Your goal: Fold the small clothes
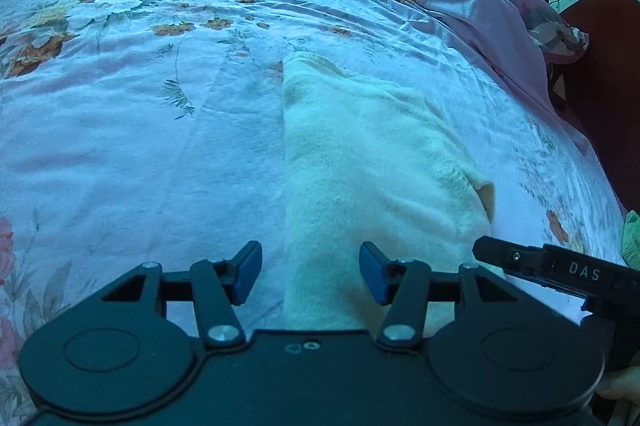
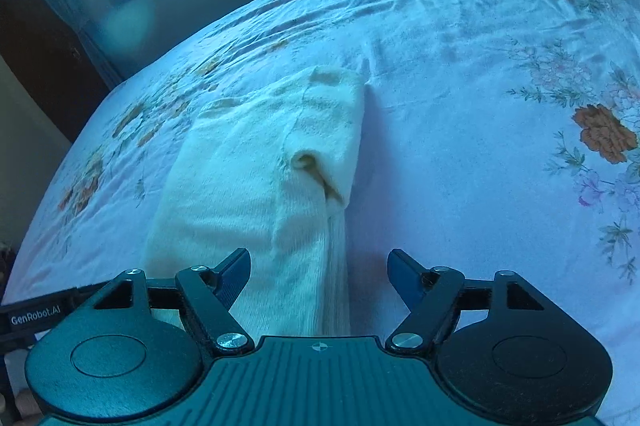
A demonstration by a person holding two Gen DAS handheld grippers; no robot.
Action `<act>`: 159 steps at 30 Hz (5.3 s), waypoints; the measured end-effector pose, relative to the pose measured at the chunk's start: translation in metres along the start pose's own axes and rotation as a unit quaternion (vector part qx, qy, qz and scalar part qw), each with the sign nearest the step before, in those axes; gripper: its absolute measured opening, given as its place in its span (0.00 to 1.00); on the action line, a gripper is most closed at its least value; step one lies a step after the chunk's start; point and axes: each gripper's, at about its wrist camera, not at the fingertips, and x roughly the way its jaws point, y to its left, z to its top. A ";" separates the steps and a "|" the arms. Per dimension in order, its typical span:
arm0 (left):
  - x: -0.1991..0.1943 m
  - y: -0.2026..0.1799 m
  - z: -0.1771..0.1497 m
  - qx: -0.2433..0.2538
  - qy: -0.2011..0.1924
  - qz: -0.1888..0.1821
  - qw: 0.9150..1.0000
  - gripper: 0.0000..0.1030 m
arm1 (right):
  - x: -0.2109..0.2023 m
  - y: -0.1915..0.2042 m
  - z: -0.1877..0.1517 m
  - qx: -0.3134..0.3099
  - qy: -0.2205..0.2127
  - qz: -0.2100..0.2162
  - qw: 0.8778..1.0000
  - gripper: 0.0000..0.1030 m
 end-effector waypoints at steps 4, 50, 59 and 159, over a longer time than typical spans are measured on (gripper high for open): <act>0.032 0.004 0.015 -0.019 0.022 -0.030 0.999 0.52 | 0.033 -0.011 0.029 0.043 0.015 0.038 0.998 0.73; -0.121 0.072 -0.071 0.007 -0.052 0.094 0.994 0.59 | -0.032 0.143 -0.077 -0.189 -0.054 0.018 0.980 0.63; -0.100 0.055 -0.104 0.030 -0.007 0.110 0.993 0.59 | -0.013 0.149 -0.139 -0.234 0.026 -0.025 0.972 0.62; -0.313 -0.068 -0.173 0.039 -0.153 0.151 0.976 0.98 | -0.302 0.122 -0.186 -0.176 -0.205 0.043 0.962 1.00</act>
